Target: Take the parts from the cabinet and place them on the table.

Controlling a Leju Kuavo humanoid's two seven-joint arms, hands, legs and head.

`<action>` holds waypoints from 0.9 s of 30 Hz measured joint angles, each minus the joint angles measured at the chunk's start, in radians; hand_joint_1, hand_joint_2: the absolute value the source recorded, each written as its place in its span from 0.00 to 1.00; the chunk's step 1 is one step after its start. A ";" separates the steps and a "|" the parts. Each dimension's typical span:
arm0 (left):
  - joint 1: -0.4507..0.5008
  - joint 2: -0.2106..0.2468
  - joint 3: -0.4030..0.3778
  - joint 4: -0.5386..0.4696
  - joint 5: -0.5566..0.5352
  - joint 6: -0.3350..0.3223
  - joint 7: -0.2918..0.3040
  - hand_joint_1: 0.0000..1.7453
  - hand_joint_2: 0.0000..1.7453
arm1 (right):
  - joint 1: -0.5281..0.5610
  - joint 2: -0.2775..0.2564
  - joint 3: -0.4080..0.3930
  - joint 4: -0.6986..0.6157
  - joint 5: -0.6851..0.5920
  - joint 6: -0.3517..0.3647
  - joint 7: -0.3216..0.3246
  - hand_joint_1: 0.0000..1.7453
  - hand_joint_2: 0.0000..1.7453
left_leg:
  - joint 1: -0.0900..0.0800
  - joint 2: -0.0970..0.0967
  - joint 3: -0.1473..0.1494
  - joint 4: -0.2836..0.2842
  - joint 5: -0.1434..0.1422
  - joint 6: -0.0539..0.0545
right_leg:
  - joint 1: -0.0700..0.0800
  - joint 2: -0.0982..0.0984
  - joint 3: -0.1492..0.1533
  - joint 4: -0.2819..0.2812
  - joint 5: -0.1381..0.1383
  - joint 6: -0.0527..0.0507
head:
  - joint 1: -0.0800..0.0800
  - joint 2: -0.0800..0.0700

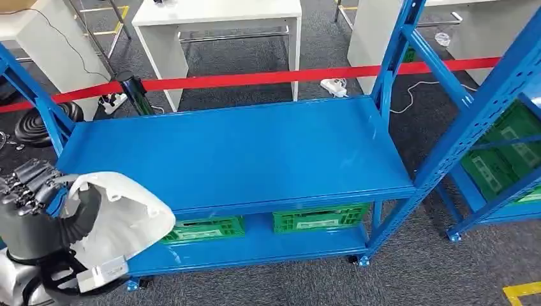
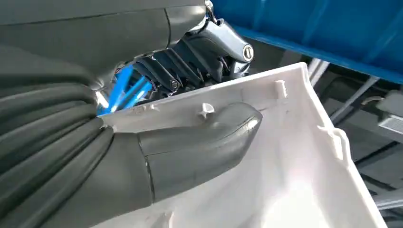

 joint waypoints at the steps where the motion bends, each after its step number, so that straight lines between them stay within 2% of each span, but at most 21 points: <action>1: 0.006 0.001 0.006 -0.003 0.000 0.004 -0.003 1.00 1.00 | 0.000 0.001 0.003 0.000 0.001 0.000 0.000 0.00 0.00 | -0.006 0.000 0.048 -0.084 -0.015 0.010 | -0.001 0.000 -0.002 0.000 0.006 0.004 | 0.000 0.000; 2: 0.014 0.001 0.011 -0.004 0.000 0.006 -0.007 1.00 1.00 | 0.000 0.001 0.006 0.000 0.002 0.002 0.000 0.00 0.00 | -0.011 0.003 0.056 -0.086 -0.001 0.004 | 0.001 0.000 -0.004 -0.003 0.013 0.012 | 0.002 0.000; 3: 0.019 0.001 0.015 -0.005 0.001 0.008 -0.007 1.00 1.00 | 0.000 0.001 0.007 0.000 0.002 0.011 0.000 0.00 0.00 | -0.015 0.001 0.049 -0.089 0.005 0.007 | -0.001 -0.002 -0.003 -0.004 0.019 0.018 | 0.000 0.000; 5: 0.028 0.002 0.018 -0.005 0.001 0.011 -0.009 1.00 1.00 | 0.000 0.001 0.011 0.000 0.002 0.033 0.000 0.00 0.00 | -0.019 0.001 0.039 -0.094 0.010 0.021 | -0.003 -0.003 -0.003 -0.012 0.031 0.032 | -0.001 0.000; 6: 0.029 0.001 0.019 -0.004 0.002 0.011 -0.011 1.00 1.00 | 0.000 0.001 0.013 0.000 0.003 0.037 0.000 0.00 0.00 | -0.007 0.004 0.034 -0.108 0.027 0.030 | 0.003 -0.002 -0.006 -0.011 0.035 0.038 | -0.001 0.000; 7: 0.028 0.001 0.019 -0.004 0.002 0.010 -0.012 1.00 1.00 | 0.000 -0.001 0.015 0.000 0.005 0.040 -0.006 0.00 0.00 | -0.005 0.007 0.033 -0.112 0.038 0.037 | 0.000 0.000 -0.017 0.008 0.002 0.042 | 0.001 0.000; 8: 0.028 0.001 0.020 -0.004 0.003 0.004 -0.011 1.00 1.00 | -0.001 -0.001 0.016 0.000 0.005 0.043 -0.006 0.00 0.00 | -0.004 0.007 0.020 -0.112 0.049 0.044 | -0.001 -0.001 -0.035 0.054 -0.054 0.045 | 0.005 0.000; 10: 0.034 0.002 0.021 -0.003 0.004 -0.008 -0.009 1.00 1.00 | -0.002 -0.003 0.017 0.000 0.005 0.050 -0.006 0.00 0.00 | -0.004 0.008 -0.007 -0.108 0.068 0.044 | -0.004 -0.001 -0.078 0.204 -0.159 0.054 | 0.008 0.000; 11: 0.038 0.003 0.022 -0.002 0.005 -0.009 -0.009 1.00 1.00 | -0.002 -0.003 0.018 0.000 0.005 0.051 -0.006 0.00 0.00 | -0.004 0.008 -0.020 -0.105 0.075 0.044 | -0.004 -0.001 -0.090 0.258 -0.177 0.057 | 0.007 0.000; 12: 0.042 0.003 0.025 -0.001 0.006 -0.012 -0.009 1.00 1.00 | -0.001 -0.003 0.019 0.000 0.008 0.051 -0.006 0.00 0.00 | -0.004 0.010 -0.036 -0.099 0.083 0.042 | -0.005 -0.001 -0.085 0.283 -0.167 0.058 | 0.008 0.000; 13: 0.045 0.005 0.027 -0.001 0.006 -0.014 -0.009 1.00 1.00 | -0.001 -0.003 0.020 0.000 0.008 0.051 -0.006 0.00 0.00 | -0.003 0.010 -0.049 -0.094 0.089 0.040 | -0.006 -0.002 -0.059 0.261 -0.140 0.059 | 0.008 0.000; 15: 0.046 0.008 0.029 -0.001 0.008 -0.018 -0.008 1.00 1.00 | -0.004 -0.003 0.021 0.000 0.011 0.051 -0.006 0.00 0.00 | 0.000 0.010 -0.076 -0.079 0.099 0.032 | -0.008 -0.003 0.051 0.110 -0.076 0.059 | 0.008 0.000; 16: 0.046 0.009 0.031 -0.002 0.010 -0.019 -0.007 1.00 1.00 | -0.008 -0.003 0.021 0.000 0.012 0.051 -0.006 0.00 0.00 | 0.000 0.010 -0.085 -0.068 0.103 0.026 | -0.010 -0.004 0.110 0.021 -0.093 0.058 | 0.008 0.000; 17: 0.046 0.012 0.036 -0.002 0.010 -0.019 -0.007 1.00 1.00 | -0.012 -0.003 0.023 0.000 0.013 0.051 -0.006 0.00 0.00 | -0.004 0.009 -0.094 -0.061 0.107 0.020 | -0.001 0.001 0.124 -0.004 -0.104 0.044 | 0.006 0.000; 21: 0.045 0.018 0.039 -0.002 0.015 -0.023 -0.006 1.00 1.00 | -0.014 -0.003 0.024 0.000 0.013 0.051 -0.006 0.00 0.00 | -0.002 0.006 -0.097 -0.067 0.133 -0.007 | -0.002 0.000 0.098 -0.007 -0.081 0.013 | 0.009 0.000; 22: 0.046 0.020 0.040 -0.001 0.016 -0.024 -0.006 1.00 1.00 | -0.017 -0.002 0.025 0.000 0.013 0.051 -0.006 0.00 0.00 | 0.001 0.005 -0.107 -0.054 0.107 -0.012 | -0.005 -0.006 0.088 -0.008 -0.071 0.004 | 0.007 0.000; 23: 0.046 0.022 0.041 -0.001 0.016 -0.024 -0.006 1.00 1.00 | -0.019 -0.002 0.025 0.000 0.013 0.051 -0.006 0.00 0.00 | 0.001 0.006 -0.120 -0.021 0.058 -0.015 | -0.006 -0.006 0.077 -0.008 -0.063 -0.002 | 0.006 0.000; 24: 0.046 0.023 0.042 -0.001 0.016 -0.026 -0.005 1.00 1.00 | -0.020 -0.002 0.026 0.000 0.013 0.051 -0.006 0.00 0.00 | 0.002 0.006 -0.141 0.051 -0.010 -0.021 | -0.005 -0.006 0.064 -0.008 -0.052 -0.004 | 0.002 0.000; 25: 0.047 0.023 0.042 -0.001 0.015 -0.028 -0.005 1.00 1.00 | -0.019 -0.002 0.026 0.000 0.013 0.051 -0.006 0.00 0.00 | 0.002 0.006 -0.157 0.123 -0.056 -0.024 | -0.004 -0.007 0.051 -0.007 -0.042 -0.005 | 0.004 0.000; 26: 0.049 0.023 0.042 0.000 0.012 -0.030 -0.005 1.00 1.00 | -0.019 -0.002 0.026 0.000 0.013 0.049 -0.006 0.00 0.00 | 0.002 0.006 -0.168 0.191 -0.085 -0.026 | -0.003 -0.008 0.037 -0.006 -0.031 -0.004 | 0.003 0.000; 27: 0.051 0.023 0.042 0.000 0.008 -0.032 -0.005 1.00 1.00 | -0.019 -0.002 0.026 0.000 0.009 0.048 -0.006 0.00 0.00 | 0.002 0.005 -0.166 0.224 -0.083 -0.026 | -0.002 -0.008 0.028 -0.006 -0.021 -0.003 | 0.003 0.000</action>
